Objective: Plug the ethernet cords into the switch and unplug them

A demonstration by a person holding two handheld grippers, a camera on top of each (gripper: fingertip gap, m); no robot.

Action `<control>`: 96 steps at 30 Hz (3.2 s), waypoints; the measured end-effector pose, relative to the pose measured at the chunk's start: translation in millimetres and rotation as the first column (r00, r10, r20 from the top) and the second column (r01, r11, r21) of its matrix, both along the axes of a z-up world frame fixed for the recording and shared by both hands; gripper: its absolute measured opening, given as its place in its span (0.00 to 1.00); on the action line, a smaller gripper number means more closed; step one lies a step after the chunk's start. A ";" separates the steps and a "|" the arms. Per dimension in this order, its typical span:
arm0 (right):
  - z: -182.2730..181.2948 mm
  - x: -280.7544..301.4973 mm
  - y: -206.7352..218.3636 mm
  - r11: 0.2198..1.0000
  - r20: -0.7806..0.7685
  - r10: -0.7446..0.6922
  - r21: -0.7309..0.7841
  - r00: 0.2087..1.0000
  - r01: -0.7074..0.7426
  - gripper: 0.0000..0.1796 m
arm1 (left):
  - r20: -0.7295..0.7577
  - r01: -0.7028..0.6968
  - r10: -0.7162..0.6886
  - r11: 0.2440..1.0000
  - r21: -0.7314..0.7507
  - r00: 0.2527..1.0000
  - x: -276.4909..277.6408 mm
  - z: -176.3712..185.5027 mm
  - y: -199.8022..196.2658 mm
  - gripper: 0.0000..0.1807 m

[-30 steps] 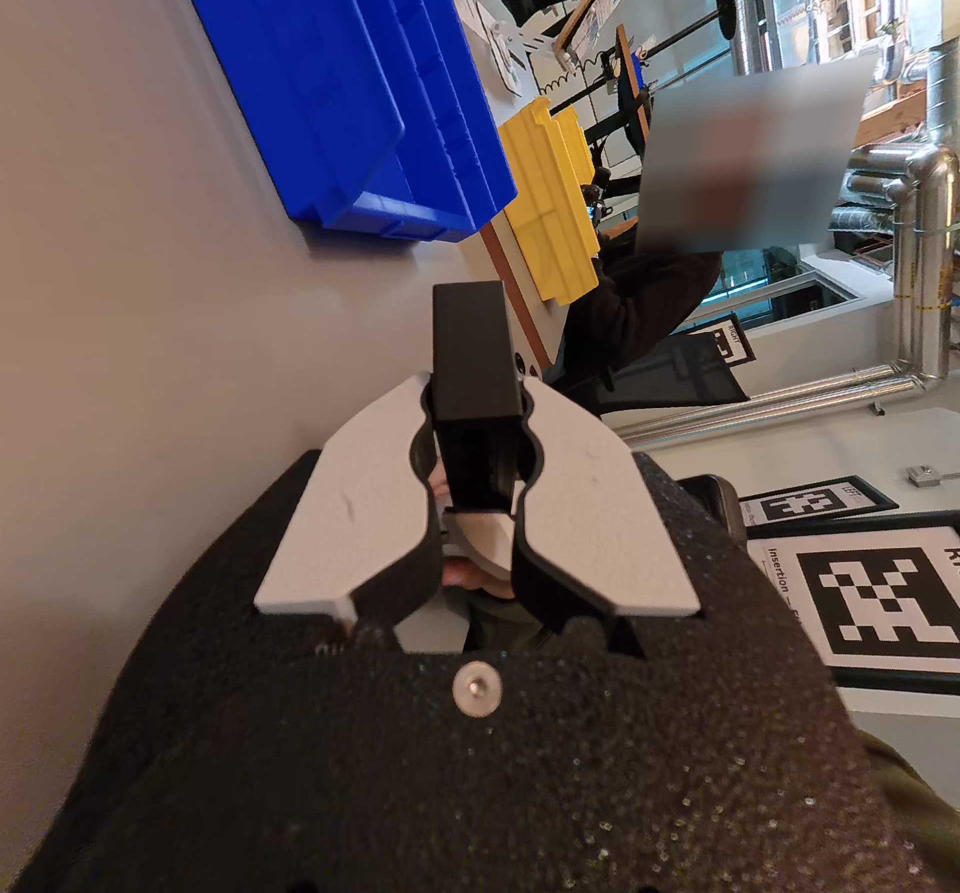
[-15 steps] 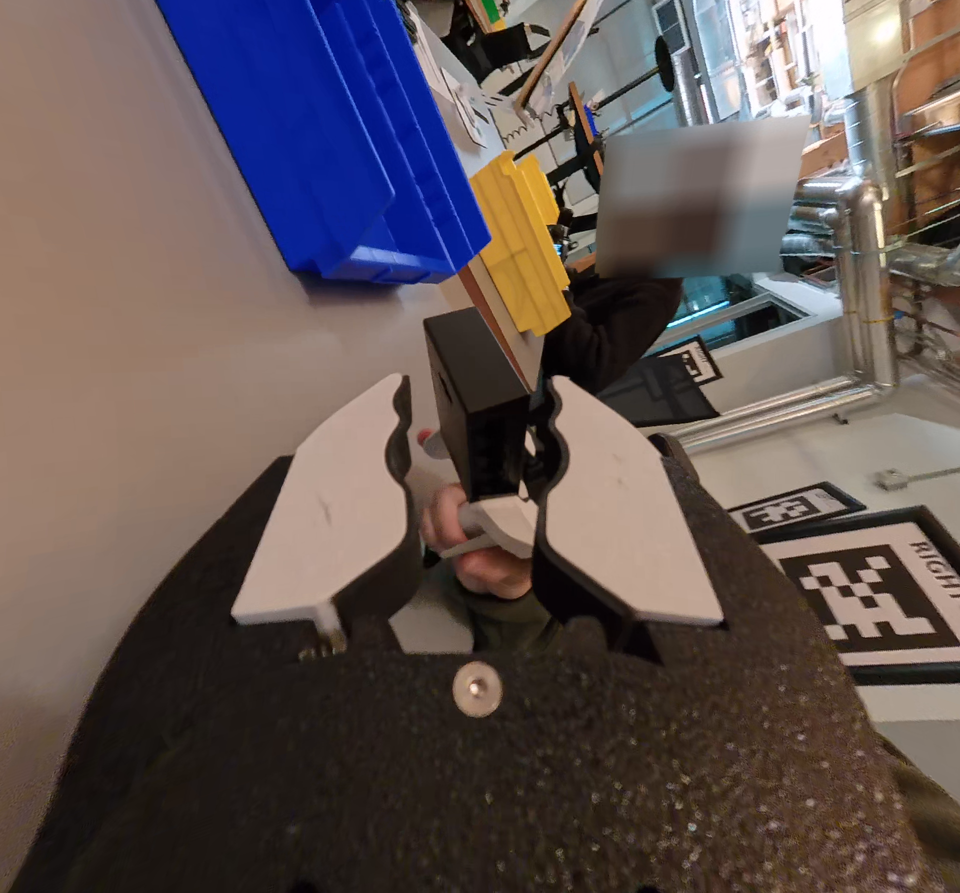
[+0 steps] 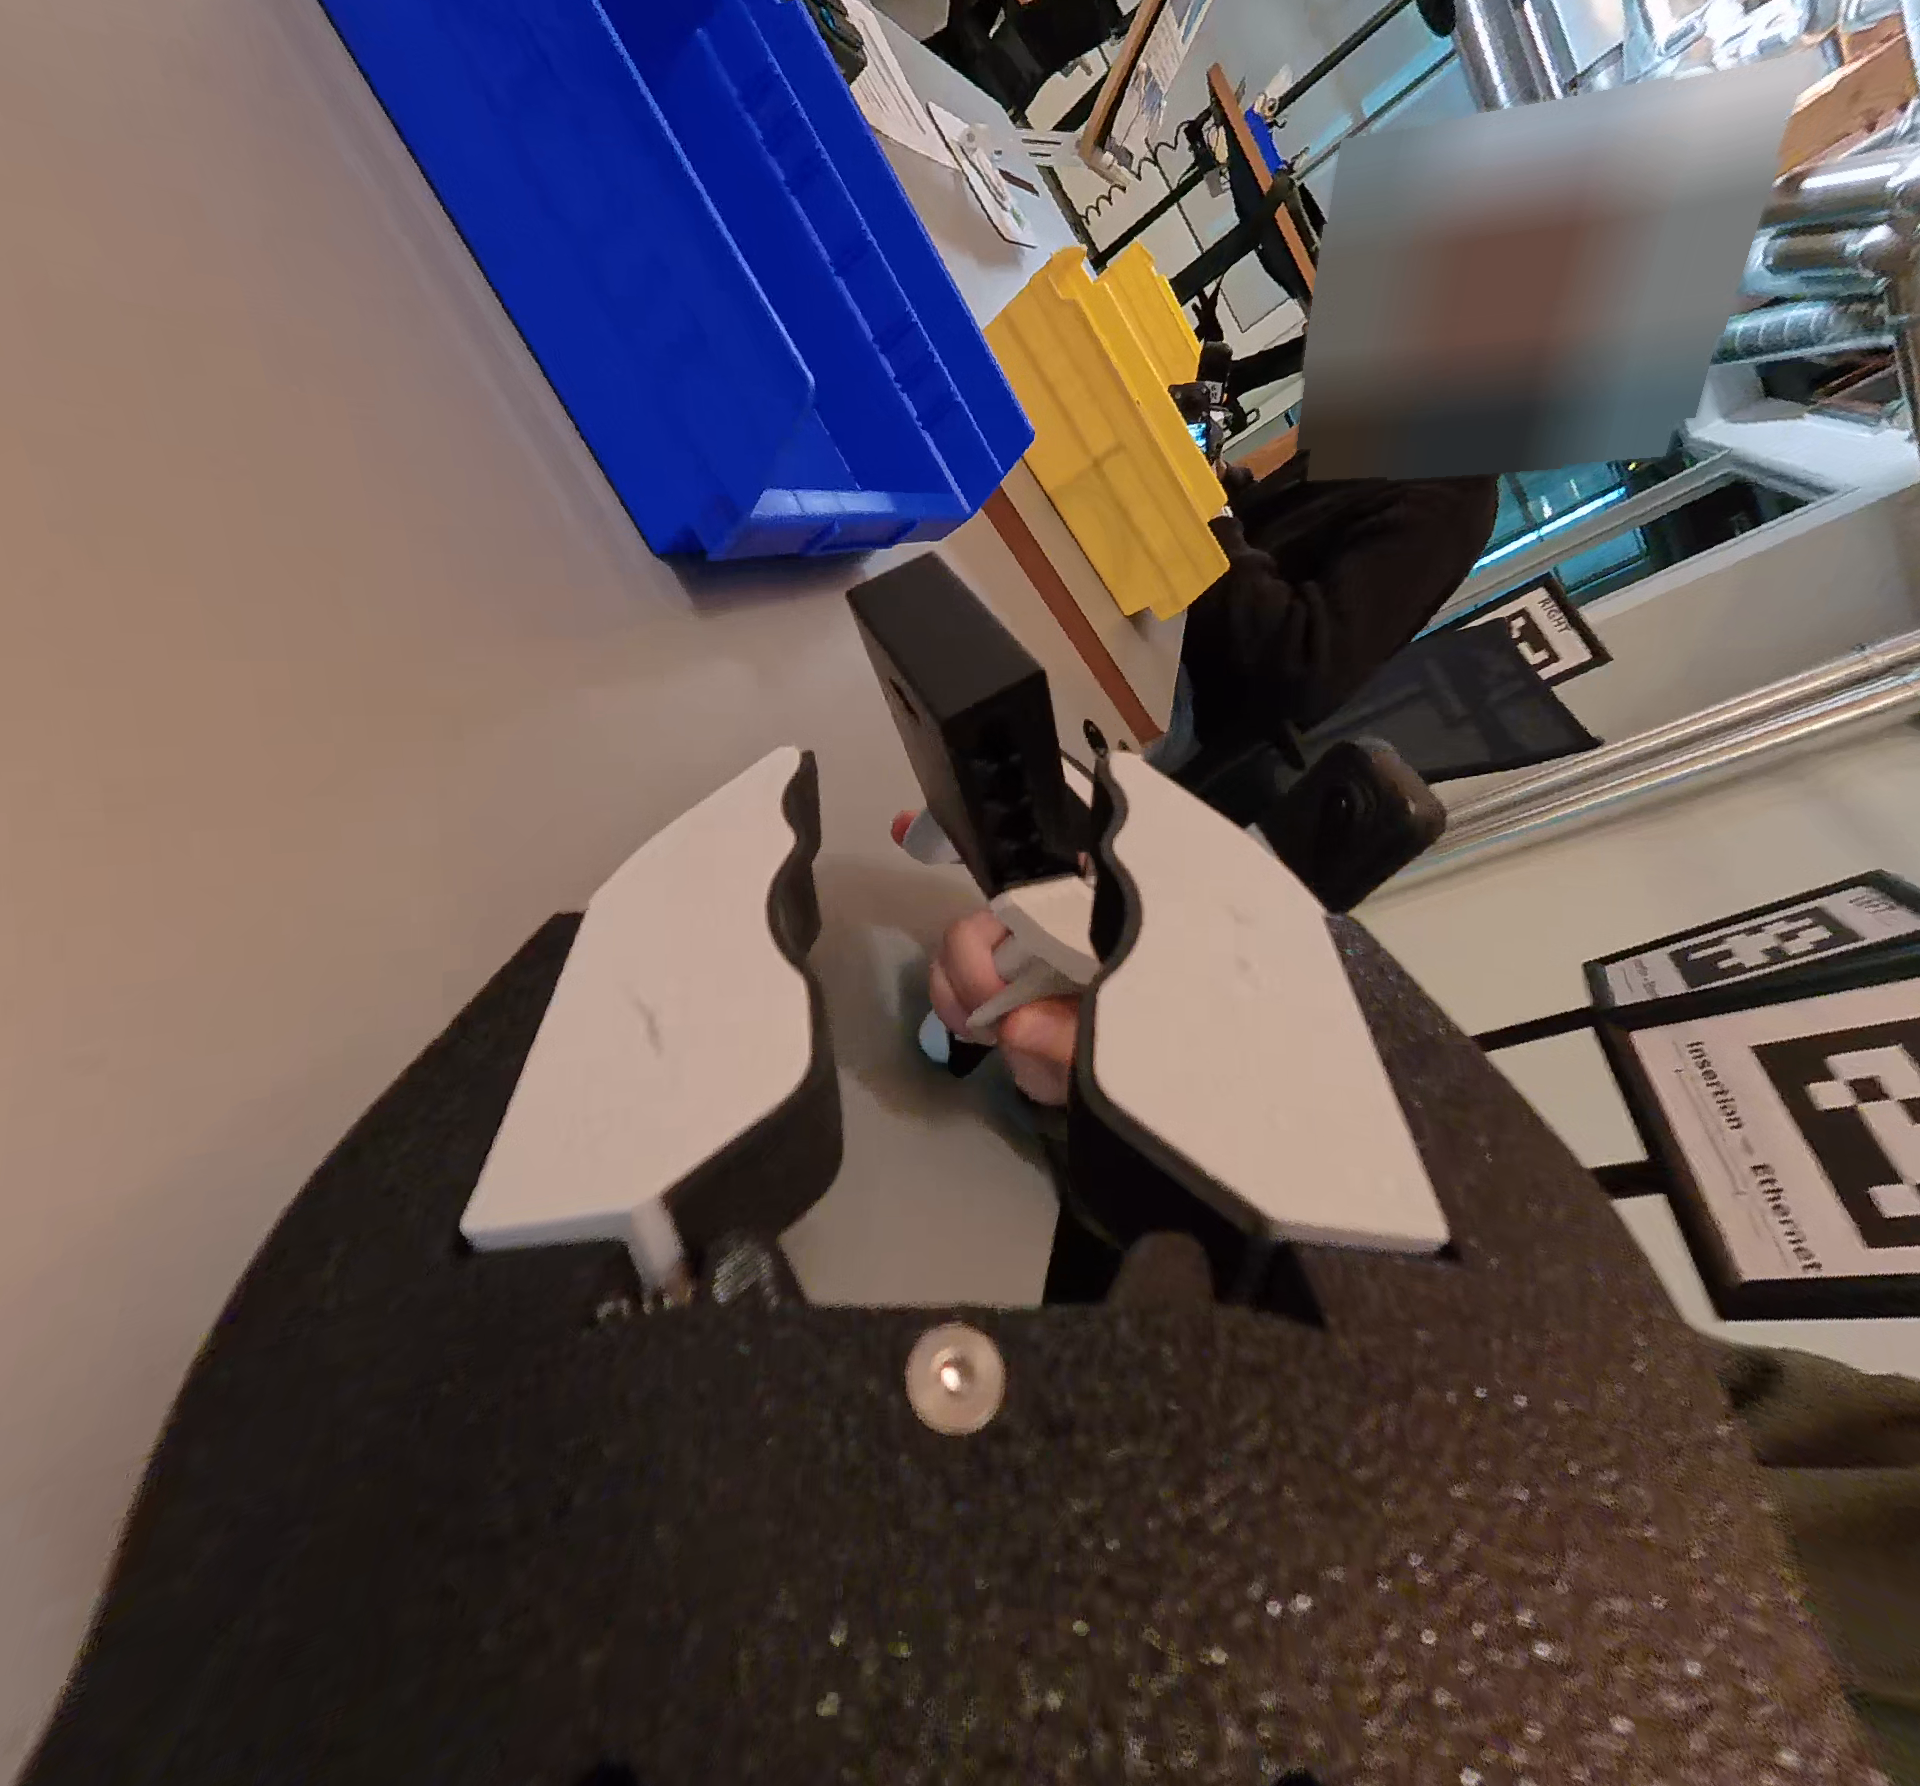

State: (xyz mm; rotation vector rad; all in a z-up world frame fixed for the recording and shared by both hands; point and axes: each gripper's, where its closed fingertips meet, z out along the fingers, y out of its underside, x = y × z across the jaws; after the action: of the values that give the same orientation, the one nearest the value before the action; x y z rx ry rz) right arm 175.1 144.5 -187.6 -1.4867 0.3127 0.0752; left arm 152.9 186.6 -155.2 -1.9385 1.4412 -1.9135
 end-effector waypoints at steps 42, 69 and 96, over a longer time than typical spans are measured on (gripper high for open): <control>-6.0 55.8 -30.3 0.984 0.037 -0.161 -0.066 0.986 0.163 0.35 | -0.448 -0.080 0.414 0.798 0.597 0.792 -111.0 -107.3 318.8 0.12; -6.2 50.8 -28.1 0.987 0.063 -0.137 -0.076 0.989 0.141 0.35 | 0.002 -0.352 0.422 0.756 0.552 0.907 -132.8 49.8 309.4 0.03; -0.7 53.6 -38.6 0.985 0.093 -0.166 -0.038 0.982 0.170 0.35 | 0.228 -0.296 0.250 0.935 0.194 0.941 -137.3 -44.0 26.0 0.03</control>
State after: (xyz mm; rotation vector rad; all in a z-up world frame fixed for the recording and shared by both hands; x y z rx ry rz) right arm 228.7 105.9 -188.3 -1.4989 0.3678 -0.1343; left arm 15.6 212.6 -199.2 -1.6875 1.1998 -1.6838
